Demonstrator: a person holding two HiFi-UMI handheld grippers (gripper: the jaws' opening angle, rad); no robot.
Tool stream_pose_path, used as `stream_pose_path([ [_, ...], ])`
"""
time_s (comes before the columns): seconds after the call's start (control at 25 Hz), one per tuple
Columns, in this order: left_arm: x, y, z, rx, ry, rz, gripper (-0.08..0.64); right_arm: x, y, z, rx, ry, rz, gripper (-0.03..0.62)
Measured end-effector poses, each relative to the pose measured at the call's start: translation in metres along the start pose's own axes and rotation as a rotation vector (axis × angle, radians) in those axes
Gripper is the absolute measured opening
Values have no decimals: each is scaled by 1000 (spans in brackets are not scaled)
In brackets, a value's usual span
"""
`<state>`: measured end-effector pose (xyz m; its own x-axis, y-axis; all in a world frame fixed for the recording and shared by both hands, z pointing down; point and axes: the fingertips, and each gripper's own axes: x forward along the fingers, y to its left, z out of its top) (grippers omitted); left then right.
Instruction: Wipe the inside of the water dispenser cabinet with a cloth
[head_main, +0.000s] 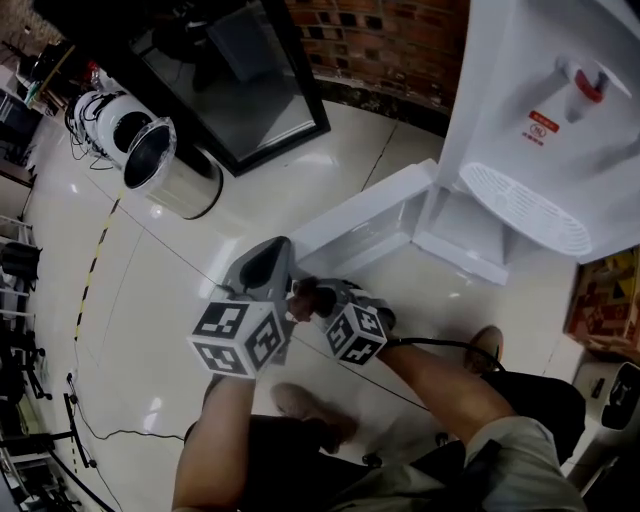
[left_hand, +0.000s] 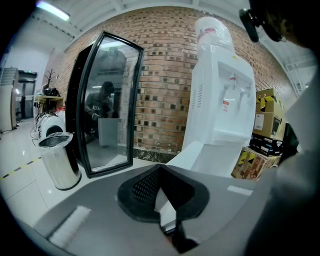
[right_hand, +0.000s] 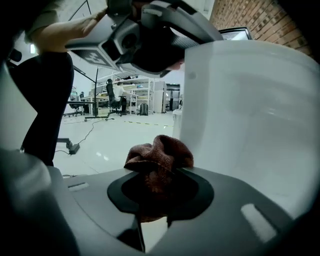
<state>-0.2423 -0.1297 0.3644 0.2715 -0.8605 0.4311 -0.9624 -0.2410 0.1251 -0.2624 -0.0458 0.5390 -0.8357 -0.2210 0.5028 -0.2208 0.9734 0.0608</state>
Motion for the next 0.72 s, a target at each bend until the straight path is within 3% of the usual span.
stream_pose_path([
  [0.2, 4, 6, 3, -24, -11, -6, 0, 9, -7, 0, -21, -9, 4, 109],
  [0.72, 3, 12, 4, -42, -11, 9, 0, -3, -30, -9, 60, -28, -53, 107],
])
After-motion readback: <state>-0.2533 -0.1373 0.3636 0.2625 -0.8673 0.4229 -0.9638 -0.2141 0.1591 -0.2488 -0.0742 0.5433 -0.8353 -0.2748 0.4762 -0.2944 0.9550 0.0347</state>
